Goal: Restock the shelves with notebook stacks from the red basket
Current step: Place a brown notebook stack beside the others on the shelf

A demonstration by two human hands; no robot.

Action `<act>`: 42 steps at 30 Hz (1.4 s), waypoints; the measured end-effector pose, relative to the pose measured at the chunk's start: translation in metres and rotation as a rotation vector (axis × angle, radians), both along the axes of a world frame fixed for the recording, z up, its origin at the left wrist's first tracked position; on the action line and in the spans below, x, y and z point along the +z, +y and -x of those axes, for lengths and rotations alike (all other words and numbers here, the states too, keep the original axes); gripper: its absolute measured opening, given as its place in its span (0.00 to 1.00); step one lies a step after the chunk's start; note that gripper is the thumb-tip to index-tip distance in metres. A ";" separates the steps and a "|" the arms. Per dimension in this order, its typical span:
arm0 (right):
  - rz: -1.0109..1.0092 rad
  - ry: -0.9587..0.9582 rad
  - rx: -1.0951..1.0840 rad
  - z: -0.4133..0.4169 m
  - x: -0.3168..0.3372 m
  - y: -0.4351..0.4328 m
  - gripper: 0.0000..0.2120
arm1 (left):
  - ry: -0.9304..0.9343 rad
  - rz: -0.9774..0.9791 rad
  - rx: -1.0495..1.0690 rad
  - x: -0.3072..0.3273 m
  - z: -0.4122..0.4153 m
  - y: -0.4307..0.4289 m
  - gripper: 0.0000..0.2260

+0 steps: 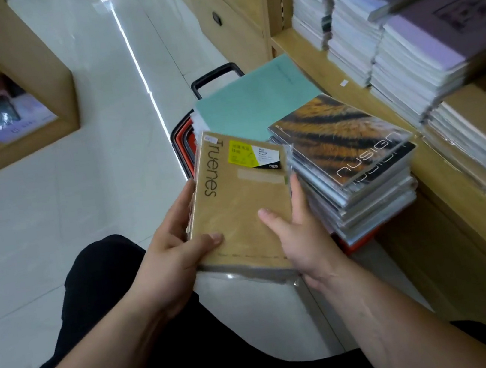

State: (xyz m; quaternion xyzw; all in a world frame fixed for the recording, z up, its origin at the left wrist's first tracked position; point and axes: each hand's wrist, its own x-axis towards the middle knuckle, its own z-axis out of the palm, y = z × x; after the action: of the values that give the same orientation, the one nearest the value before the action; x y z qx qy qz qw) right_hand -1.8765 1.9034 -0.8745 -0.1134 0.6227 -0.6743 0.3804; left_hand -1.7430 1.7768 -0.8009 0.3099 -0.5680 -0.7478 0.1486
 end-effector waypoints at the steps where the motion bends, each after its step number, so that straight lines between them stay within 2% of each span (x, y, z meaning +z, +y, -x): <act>1: 0.034 -0.015 -0.016 0.003 0.005 -0.005 0.43 | 0.017 0.015 -0.013 0.006 0.004 -0.006 0.35; 5: 0.123 -0.008 -0.030 0.017 0.023 -0.021 0.41 | 0.079 0.063 -0.038 0.021 0.019 -0.030 0.34; 11: 0.132 0.258 -0.185 0.051 0.060 -0.036 0.39 | 0.168 0.114 -0.133 0.033 0.065 -0.073 0.38; 16: 0.065 0.361 -0.394 0.089 0.078 -0.009 0.38 | 0.205 0.123 -0.352 0.041 0.137 -0.071 0.39; 21: -0.076 0.397 -0.672 0.107 0.072 0.052 0.40 | 0.210 0.064 -0.617 0.032 0.207 -0.024 0.39; 24: -0.101 0.381 -0.868 0.116 0.065 0.091 0.35 | 0.193 0.087 -0.780 0.028 0.247 0.015 0.37; 28: -0.124 0.327 -1.083 0.132 0.060 0.140 0.26 | 0.157 0.126 -1.008 0.021 0.300 0.068 0.27; 31: -0.164 0.294 -1.186 0.153 0.058 0.171 0.14 | 0.167 0.198 -1.134 0.018 0.338 0.105 0.24; 32: -0.165 0.274 -1.213 0.162 0.058 0.176 0.12 | 0.170 0.250 -1.124 0.017 0.349 0.112 0.20; 35: -0.127 0.174 -1.276 0.194 0.048 0.186 0.17 | 0.182 0.498 -1.095 0.005 0.378 0.128 0.12; 39: -0.208 0.162 -1.240 0.228 0.029 0.185 0.16 | 0.221 0.938 -1.083 -0.013 0.398 0.116 0.28; 42: -0.193 0.152 -1.187 0.240 0.028 0.180 0.12 | 0.373 1.458 -0.934 -0.017 0.403 0.104 0.33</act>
State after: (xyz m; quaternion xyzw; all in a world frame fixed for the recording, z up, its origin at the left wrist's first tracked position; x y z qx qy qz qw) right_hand -2.1168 2.0836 -0.8463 0.2405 0.6634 -0.7018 -0.0978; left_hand -2.1465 1.8805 -0.8178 -0.2523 -0.9384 -0.2225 0.0789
